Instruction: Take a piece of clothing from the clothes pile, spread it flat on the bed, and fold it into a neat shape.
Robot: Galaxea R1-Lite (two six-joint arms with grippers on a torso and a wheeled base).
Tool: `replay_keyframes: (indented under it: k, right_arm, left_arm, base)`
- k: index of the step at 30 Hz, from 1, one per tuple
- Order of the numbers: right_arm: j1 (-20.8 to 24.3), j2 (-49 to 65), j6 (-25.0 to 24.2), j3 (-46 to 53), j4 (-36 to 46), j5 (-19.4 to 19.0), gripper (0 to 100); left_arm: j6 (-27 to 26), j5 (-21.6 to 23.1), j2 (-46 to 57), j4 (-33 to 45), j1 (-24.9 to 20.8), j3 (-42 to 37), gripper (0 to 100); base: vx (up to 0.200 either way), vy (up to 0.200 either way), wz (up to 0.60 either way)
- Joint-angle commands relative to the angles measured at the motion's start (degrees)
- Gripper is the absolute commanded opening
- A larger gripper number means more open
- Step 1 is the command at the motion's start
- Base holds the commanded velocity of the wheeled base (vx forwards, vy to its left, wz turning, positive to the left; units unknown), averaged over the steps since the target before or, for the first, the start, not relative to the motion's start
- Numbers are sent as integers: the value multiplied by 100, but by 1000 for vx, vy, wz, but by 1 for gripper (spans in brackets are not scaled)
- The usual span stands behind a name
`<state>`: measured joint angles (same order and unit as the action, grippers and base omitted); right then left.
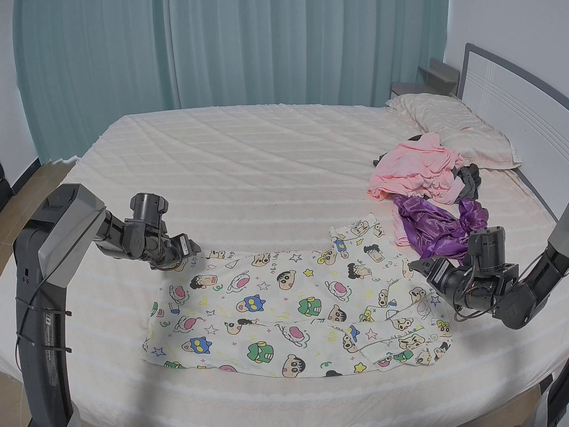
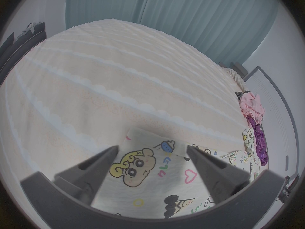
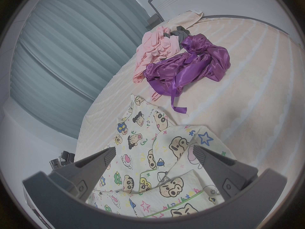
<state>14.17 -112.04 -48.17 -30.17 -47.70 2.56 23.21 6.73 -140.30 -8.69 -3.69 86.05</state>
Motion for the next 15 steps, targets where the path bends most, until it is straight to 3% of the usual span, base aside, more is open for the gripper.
replay_keyframes:
  k: [1,12,15]
  right_arm:
    - [-2,-81,0,-15,-2,-1,100]
    - [-37,-186,0,-296,15,-54,100]
    - [-177,-344,246,-709,147,-71,100]
  left_arm:
    - [70,-14,-85,-10,-9,43,0]
    - [474,-75,-41,-1,71,307,0]
    - [474,-93,-41,-10,71,333,0]
  base:
    - [0,0,0]
    - [0,0,0]
    - [0,0,0]
